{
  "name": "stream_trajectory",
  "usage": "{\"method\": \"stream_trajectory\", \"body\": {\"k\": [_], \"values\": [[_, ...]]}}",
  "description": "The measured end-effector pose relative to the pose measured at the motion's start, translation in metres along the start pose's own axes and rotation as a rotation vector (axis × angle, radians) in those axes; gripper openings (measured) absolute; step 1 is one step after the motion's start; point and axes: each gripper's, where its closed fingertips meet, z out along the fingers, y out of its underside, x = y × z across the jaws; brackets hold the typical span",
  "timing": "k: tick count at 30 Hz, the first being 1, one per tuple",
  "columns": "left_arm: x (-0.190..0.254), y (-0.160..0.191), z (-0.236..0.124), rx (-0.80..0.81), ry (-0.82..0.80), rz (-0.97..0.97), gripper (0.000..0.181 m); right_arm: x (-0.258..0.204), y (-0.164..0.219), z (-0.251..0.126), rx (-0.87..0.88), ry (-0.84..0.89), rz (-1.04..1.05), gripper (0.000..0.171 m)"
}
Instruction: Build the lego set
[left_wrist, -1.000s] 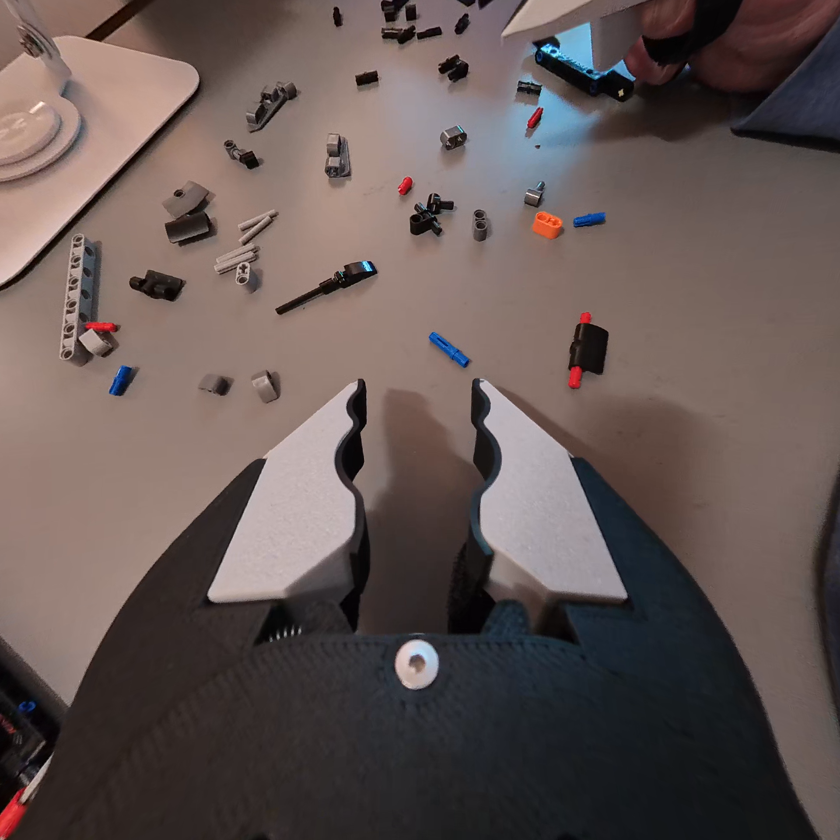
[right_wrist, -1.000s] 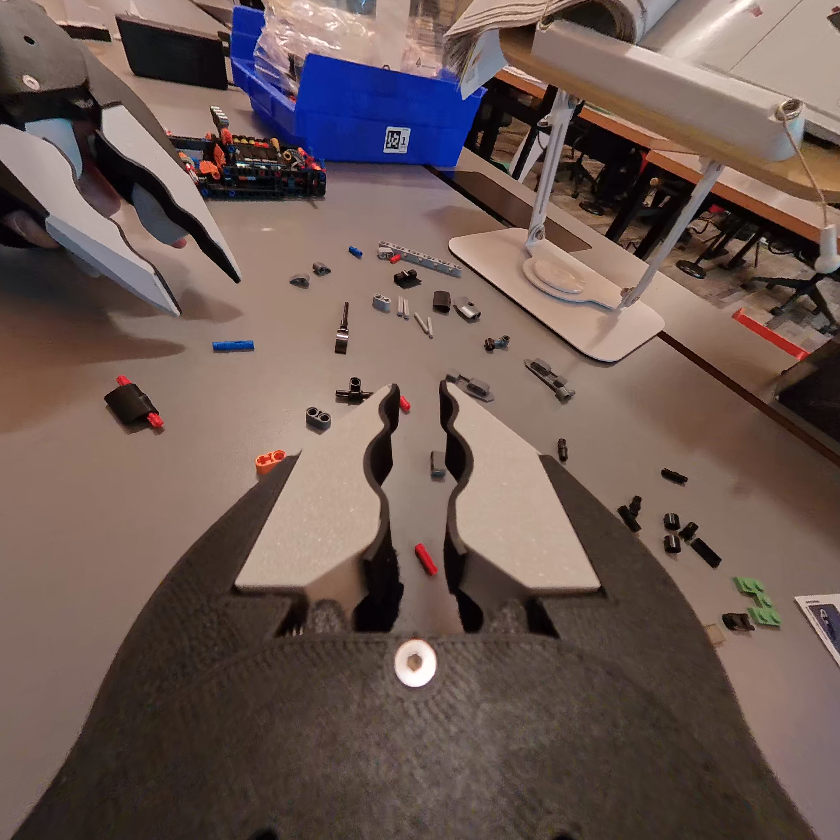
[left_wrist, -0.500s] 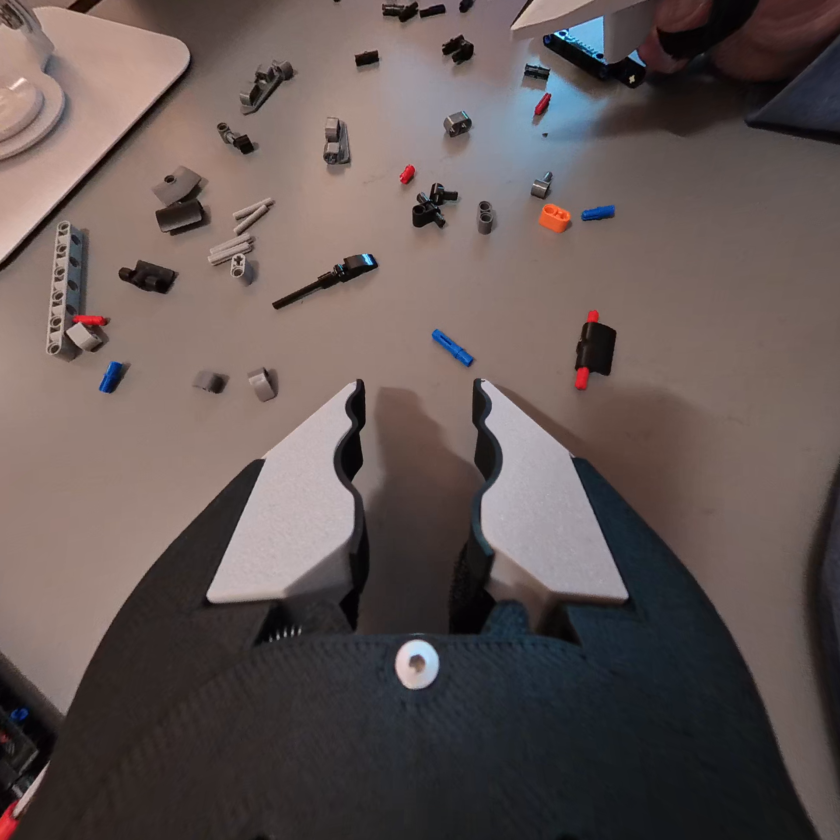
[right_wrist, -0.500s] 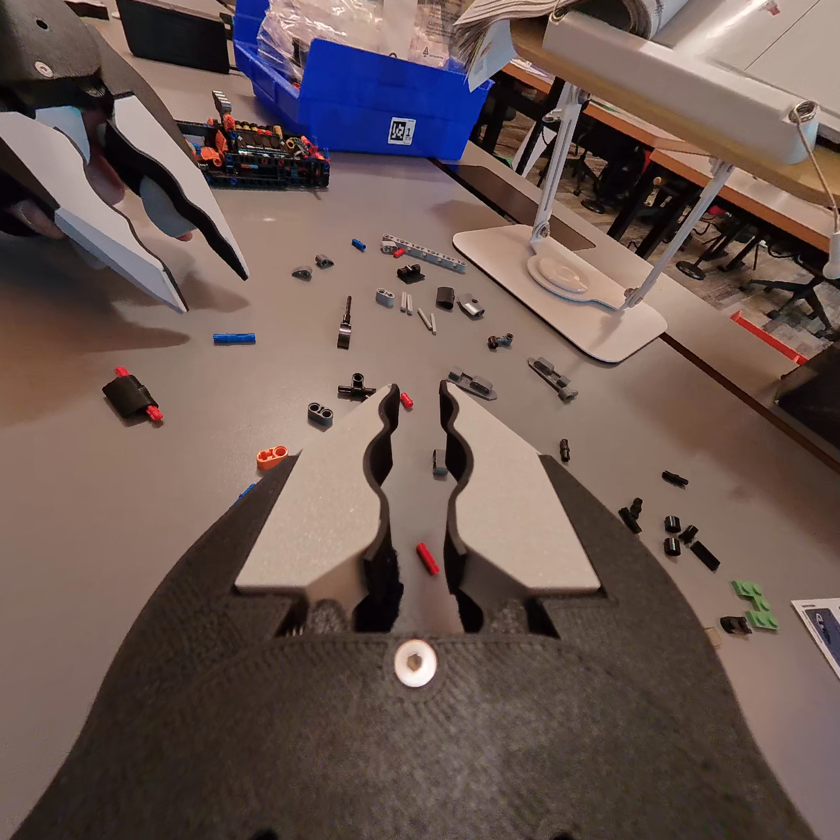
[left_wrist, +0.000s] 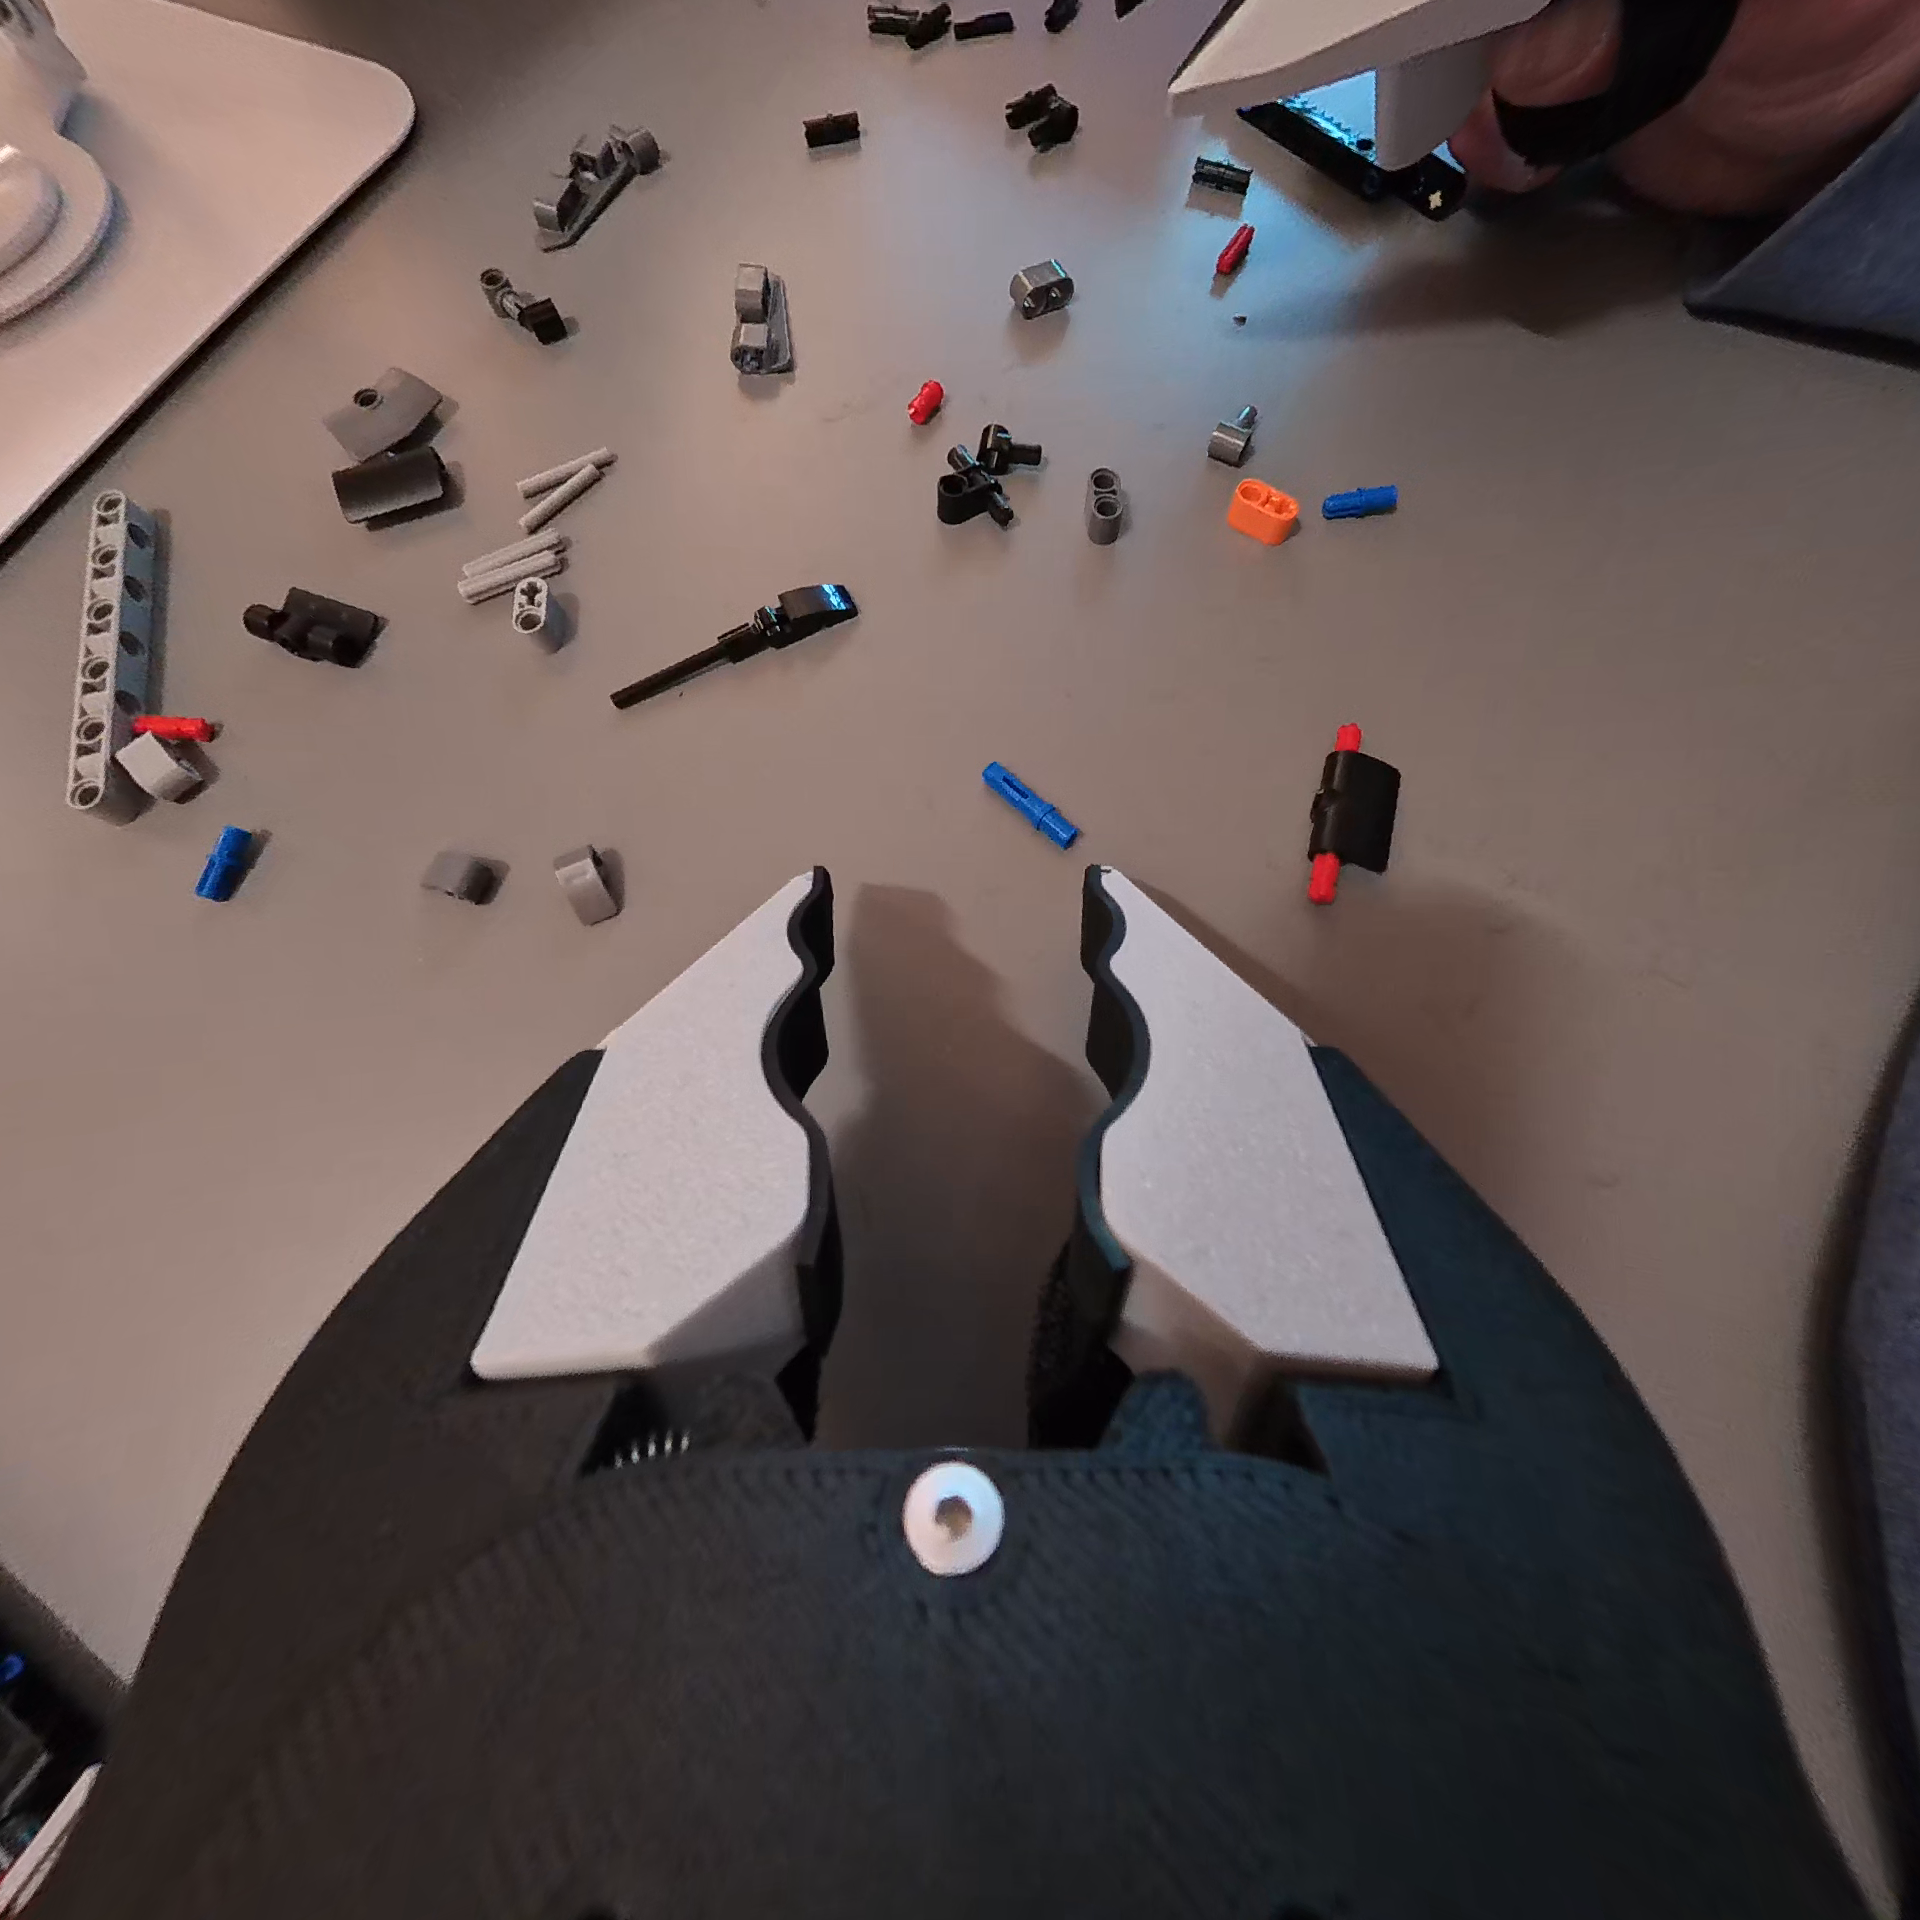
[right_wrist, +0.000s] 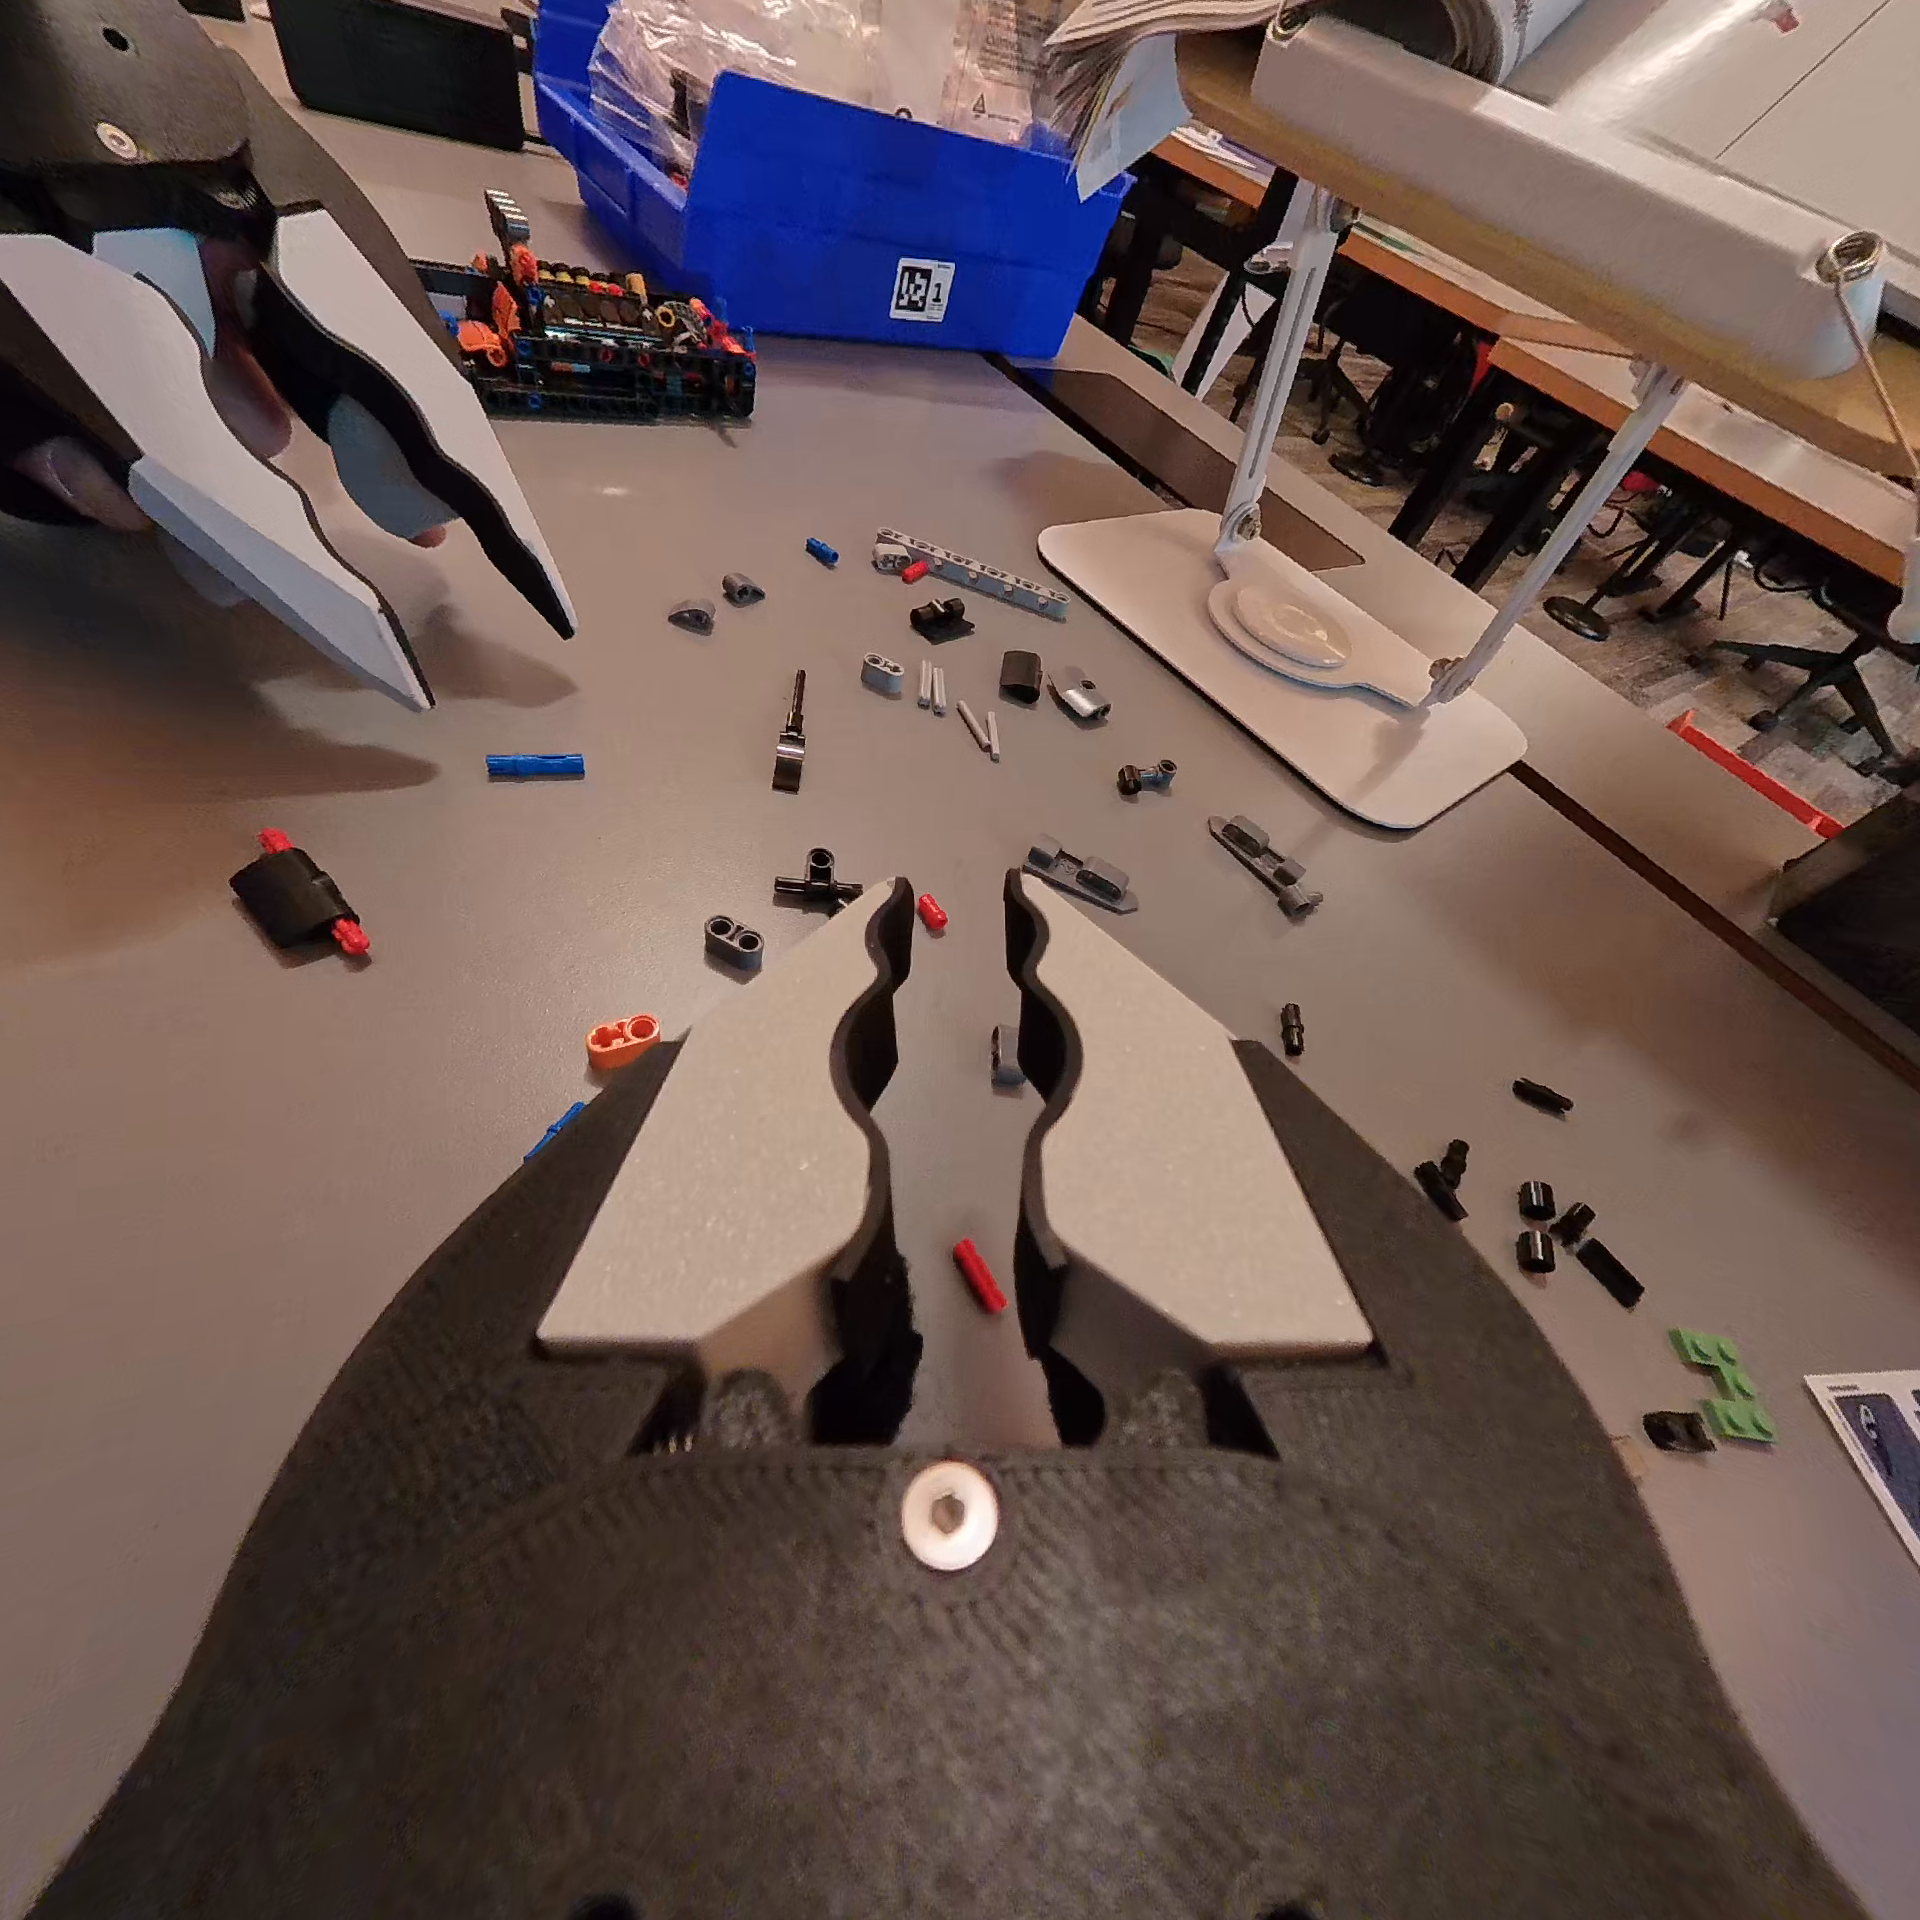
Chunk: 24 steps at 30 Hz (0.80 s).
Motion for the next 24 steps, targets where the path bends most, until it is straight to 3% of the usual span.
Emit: {"method": "stream_trajectory", "body": {"k": [11,24], "values": [[0.002,0.002,0.001,-0.015,0.012,0.005,0.043,-0.013,0.0,0.0,-0.002,-0.059,-0.043,0.004],[0.004,0.003,0.003,-0.027,0.02,0.015,0.041,-0.014,0.002,0.002,-0.019,-0.041,-0.071,0.006]]}}
